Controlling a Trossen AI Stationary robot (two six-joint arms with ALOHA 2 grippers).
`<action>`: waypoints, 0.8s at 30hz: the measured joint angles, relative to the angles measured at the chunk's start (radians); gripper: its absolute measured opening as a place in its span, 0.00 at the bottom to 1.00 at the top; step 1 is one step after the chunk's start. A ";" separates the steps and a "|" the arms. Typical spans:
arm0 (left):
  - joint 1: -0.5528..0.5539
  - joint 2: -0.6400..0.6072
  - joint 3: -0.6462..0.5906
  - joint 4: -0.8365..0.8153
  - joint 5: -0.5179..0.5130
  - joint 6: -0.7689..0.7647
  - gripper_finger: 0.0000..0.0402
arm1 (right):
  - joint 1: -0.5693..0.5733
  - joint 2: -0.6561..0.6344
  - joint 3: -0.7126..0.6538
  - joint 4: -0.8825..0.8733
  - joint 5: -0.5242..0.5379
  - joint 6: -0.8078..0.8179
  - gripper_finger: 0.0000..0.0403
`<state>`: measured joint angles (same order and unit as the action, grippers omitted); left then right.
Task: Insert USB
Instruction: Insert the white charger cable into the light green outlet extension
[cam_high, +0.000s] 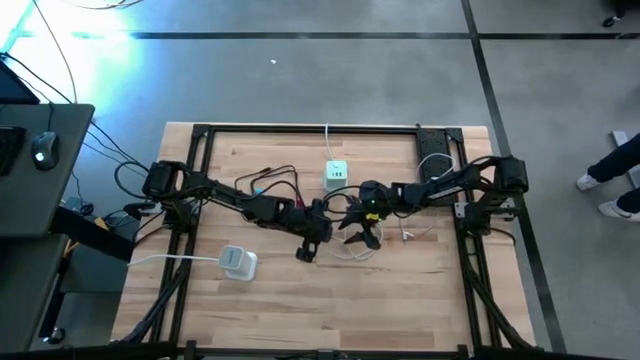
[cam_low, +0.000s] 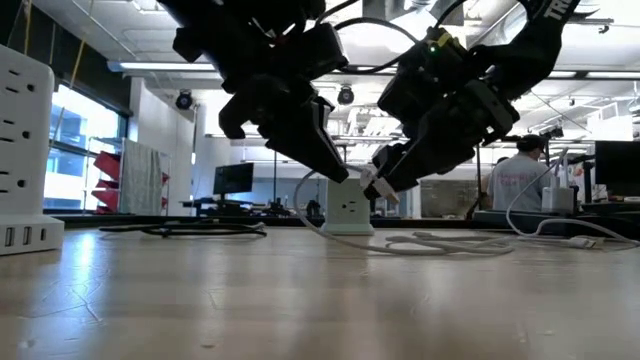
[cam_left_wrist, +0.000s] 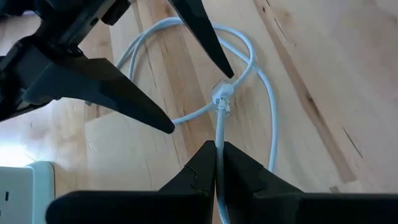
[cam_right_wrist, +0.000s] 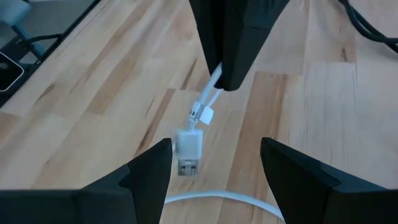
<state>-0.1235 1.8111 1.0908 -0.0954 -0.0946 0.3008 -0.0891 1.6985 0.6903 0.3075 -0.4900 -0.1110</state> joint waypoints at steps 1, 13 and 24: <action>0.000 0.000 0.000 0.002 -0.001 0.000 0.00 | 0.000 0.000 0.000 0.002 0.001 0.000 0.56; 0.000 0.000 0.000 -0.001 -0.007 -0.001 0.00 | 0.006 0.000 0.000 0.006 -0.033 0.051 0.50; 0.000 0.000 0.000 0.004 -0.007 -0.006 0.00 | 0.051 0.000 0.004 0.053 0.033 0.039 0.55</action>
<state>-0.1234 1.8111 1.0908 -0.0918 -0.1020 0.2951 -0.0380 1.6981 0.6941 0.3603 -0.4567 -0.0719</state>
